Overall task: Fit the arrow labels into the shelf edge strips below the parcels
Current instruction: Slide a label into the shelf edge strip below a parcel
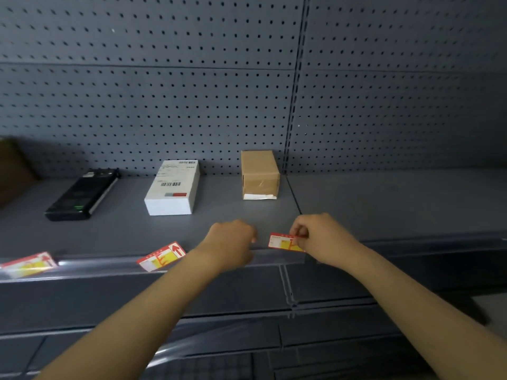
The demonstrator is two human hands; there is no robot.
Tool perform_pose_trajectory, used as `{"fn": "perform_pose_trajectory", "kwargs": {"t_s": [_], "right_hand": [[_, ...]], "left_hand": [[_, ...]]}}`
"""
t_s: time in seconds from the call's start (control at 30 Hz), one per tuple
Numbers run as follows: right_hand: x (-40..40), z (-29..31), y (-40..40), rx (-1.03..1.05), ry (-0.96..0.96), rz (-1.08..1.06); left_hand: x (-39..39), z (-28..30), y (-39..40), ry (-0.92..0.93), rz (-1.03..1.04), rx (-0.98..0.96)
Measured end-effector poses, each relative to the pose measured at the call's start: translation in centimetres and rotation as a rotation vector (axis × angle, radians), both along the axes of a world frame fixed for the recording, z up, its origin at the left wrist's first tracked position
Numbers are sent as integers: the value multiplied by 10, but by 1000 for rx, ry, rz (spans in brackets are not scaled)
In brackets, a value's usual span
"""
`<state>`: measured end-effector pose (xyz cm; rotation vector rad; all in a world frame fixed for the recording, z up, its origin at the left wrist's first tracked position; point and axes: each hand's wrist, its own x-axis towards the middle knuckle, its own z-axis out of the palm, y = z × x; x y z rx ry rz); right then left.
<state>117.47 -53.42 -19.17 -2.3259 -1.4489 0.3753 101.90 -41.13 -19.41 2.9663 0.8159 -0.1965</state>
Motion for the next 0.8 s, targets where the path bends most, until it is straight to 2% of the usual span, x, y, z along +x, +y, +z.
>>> {"fn": "perform_pose_trajectory", "kwargs": {"t_s": [0.1, 0.23, 0.33, 0.47, 0.63, 0.8], "right_hand": [[2, -4, 10, 1, 11, 53], [4, -10, 23, 22, 32, 76], [6, -11, 28, 15, 53, 102], [11, -11, 28, 18, 72, 97], [13, -12, 27, -6, 74, 133], [9, -13, 29, 67, 96, 150]], "left_hand": [[0, -6, -7, -26, 39, 11], [-1, -11, -18, -144, 25, 191], [-7, -12, -19, -189, 103, 52], [-15, -22, -16, -135, 152, -1], [-16, -30, -10, -110, 136, -11], [-9, -31, -8, -109, 124, 12]]}}
